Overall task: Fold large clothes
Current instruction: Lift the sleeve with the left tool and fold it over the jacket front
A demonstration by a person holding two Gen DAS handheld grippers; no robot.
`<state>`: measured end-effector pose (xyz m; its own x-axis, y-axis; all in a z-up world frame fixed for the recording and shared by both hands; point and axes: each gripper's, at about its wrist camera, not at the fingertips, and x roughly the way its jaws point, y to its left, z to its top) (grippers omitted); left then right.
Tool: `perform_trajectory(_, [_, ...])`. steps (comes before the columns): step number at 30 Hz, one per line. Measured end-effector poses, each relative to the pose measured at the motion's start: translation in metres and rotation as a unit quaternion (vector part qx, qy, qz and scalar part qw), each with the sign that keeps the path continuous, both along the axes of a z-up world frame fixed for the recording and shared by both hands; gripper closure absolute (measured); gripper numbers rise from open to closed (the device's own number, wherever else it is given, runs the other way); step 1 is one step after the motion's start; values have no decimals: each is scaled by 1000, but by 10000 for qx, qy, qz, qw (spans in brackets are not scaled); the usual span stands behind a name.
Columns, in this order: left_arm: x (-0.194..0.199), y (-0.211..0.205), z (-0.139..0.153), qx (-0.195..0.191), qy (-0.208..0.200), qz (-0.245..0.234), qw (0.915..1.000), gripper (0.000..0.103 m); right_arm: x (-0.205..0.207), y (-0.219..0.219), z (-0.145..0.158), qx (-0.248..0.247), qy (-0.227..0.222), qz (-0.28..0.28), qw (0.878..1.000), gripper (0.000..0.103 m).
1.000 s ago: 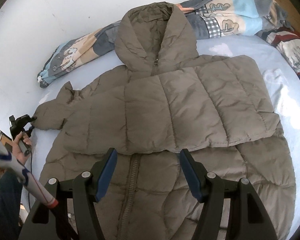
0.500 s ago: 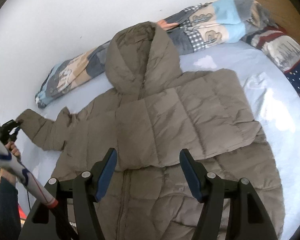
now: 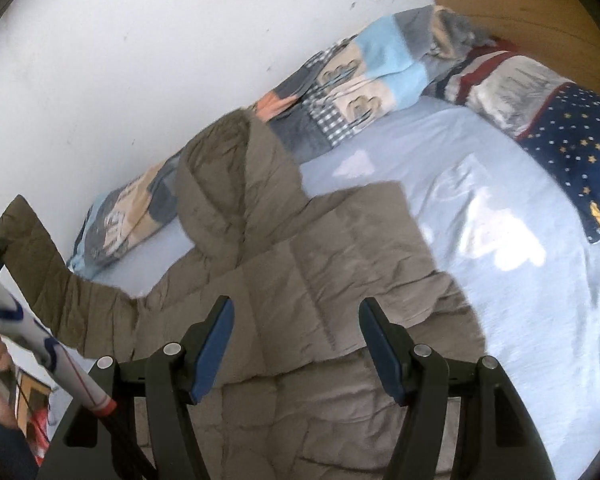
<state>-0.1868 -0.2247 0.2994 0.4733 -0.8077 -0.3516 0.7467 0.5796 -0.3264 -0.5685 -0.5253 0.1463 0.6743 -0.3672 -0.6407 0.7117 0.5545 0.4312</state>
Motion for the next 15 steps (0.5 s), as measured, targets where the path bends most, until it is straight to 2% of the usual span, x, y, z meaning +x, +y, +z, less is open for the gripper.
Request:
perform_trajectory(10, [-106,-95,-23,402,58,-973,9944,85,-41,-25,19,-41,-318,-506,9982,33])
perform_trajectory(15, [-159,-147,-73,963,91,-1364,9859,85,-60,-38,20,60,-417,-704,9966,33])
